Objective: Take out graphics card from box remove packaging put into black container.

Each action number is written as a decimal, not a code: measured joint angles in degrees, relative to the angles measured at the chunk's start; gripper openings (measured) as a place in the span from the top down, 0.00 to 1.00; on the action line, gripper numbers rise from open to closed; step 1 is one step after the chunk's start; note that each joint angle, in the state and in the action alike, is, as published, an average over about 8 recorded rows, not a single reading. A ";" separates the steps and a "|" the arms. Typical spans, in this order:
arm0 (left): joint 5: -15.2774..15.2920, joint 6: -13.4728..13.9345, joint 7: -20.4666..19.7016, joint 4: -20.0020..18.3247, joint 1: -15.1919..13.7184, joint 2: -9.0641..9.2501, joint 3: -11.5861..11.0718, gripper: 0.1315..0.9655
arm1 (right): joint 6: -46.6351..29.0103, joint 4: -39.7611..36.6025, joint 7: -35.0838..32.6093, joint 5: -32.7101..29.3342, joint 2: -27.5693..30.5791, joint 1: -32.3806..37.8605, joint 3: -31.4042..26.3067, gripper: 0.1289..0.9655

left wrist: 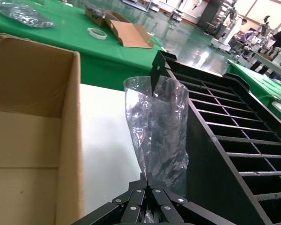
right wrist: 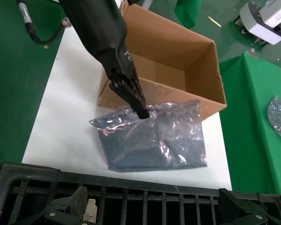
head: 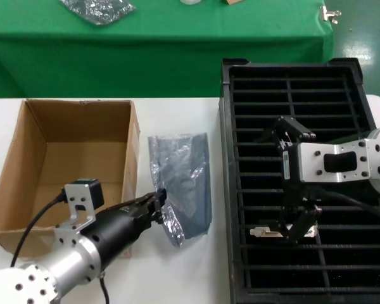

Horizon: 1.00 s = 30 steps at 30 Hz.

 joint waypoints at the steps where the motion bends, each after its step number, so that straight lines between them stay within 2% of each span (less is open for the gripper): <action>1: -0.21 -0.32 0.37 0.61 -0.32 -0.02 0.19 0.99 | 0.00 0.00 0.00 0.00 0.00 0.00 0.00 0.00; 12: -1.62 -1.85 4.00 3.73 -2.39 -0.87 1.68 0.92 | 0.00 0.00 0.00 0.00 0.00 0.00 0.00 0.00; 18: -2.05 -2.45 7.47 3.74 -2.86 -2.10 3.02 0.80 | 0.00 0.00 0.00 0.00 0.00 0.00 0.00 0.00; 20: -2.00 -2.54 8.72 3.35 -2.85 -2.63 3.58 0.77 | 0.00 0.00 0.00 0.00 0.00 0.00 0.00 0.00; 24: -2.16 -2.52 11.60 1.77 -2.69 -4.05 4.76 0.77 | 0.00 0.00 0.00 0.00 0.00 0.00 0.00 0.00; 30: -3.38 -3.09 18.45 -3.89 -2.20 -7.69 6.92 0.59 | 0.00 0.00 0.00 0.00 0.00 0.00 0.00 0.00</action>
